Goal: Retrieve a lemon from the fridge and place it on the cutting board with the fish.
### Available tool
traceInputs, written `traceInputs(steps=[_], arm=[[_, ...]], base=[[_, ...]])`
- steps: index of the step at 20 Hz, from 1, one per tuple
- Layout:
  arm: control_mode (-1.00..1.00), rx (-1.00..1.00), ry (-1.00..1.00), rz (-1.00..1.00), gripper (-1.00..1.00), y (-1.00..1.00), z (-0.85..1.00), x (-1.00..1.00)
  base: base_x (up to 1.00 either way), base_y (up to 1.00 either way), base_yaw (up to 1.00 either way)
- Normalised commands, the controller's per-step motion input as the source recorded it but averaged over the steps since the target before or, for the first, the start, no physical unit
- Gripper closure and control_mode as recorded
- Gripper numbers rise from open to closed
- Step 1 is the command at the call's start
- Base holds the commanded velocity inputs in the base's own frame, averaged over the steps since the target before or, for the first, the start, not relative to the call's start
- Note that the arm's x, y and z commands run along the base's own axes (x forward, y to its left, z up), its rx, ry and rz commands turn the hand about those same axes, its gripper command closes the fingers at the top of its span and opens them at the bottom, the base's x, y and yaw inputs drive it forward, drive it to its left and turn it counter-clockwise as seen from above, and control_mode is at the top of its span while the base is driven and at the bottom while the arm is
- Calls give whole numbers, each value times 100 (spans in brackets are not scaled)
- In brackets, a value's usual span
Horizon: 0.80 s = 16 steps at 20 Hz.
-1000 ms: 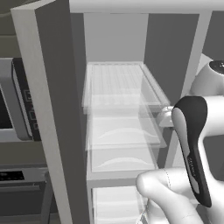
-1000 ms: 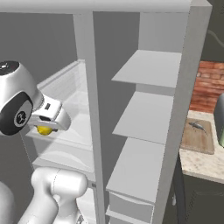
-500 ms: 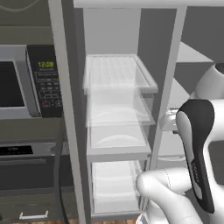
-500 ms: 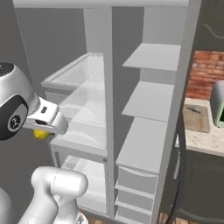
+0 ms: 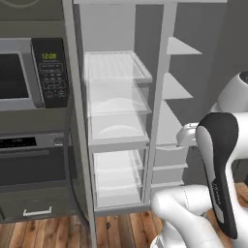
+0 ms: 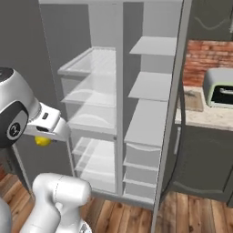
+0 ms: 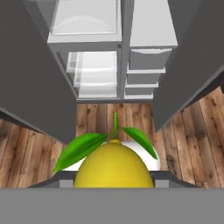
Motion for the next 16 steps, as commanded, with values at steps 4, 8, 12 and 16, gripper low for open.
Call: traceInputs(steps=[4,8,12,16], arm=[[100,0,0,0,100,0,0,0],[100,0,0,0,100,0,0,0],[100,0,0,0,100,0,0,0],[100,0,0,0,100,0,0,0]], base=[[-83,0,-24],[-72,-6,-24],[-15,-62,-22],[0,-90,-12]])
